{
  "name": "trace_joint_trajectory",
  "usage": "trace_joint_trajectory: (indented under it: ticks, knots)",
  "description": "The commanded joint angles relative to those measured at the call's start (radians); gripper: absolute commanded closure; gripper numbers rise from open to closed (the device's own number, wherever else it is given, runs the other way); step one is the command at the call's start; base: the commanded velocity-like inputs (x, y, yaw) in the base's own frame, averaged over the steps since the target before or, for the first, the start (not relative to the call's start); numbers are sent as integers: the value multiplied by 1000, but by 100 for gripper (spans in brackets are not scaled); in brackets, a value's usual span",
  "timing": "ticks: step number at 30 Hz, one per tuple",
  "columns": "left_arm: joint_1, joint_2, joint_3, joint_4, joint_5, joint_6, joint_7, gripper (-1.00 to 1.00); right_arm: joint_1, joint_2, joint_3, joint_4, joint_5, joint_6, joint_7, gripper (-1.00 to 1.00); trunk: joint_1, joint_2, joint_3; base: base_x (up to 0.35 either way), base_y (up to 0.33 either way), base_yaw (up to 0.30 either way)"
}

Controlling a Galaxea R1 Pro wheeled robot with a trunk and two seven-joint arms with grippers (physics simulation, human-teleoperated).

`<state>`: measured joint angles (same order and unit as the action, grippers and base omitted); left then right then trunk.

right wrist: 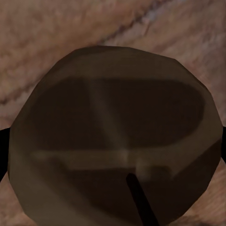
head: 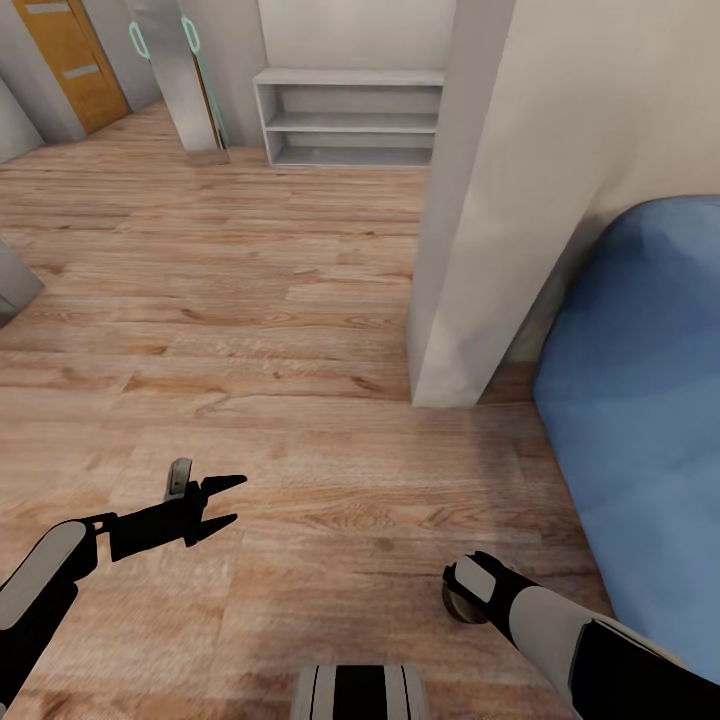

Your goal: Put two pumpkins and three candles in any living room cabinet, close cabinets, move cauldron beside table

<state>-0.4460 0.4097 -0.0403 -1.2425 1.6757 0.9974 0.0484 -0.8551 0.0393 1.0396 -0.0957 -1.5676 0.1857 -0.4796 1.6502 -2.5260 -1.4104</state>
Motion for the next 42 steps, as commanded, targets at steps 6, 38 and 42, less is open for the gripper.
trace_joint_trajectory:
  ticks: [6, 38, 42]
  knots:
    - [0, 1, -1, 0, 7, 1, 5, -100, 5, -1, 2, -1, -16, 1, -5, 100, 0, 0, -1, 0, 0, 0]
    - [0, 0, -1, 5, 7, 1, 5, -100, 5, -1, 3, -9, -15, -30, -4, 100, -6, 3, 49, 0, 0, 0]
    - [0, 0, -1, 6, 7, 1, 6, -100, 5, -1, 7, -14, -14, -53, -3, 100, -7, 4, 65, 0, 0, 0]
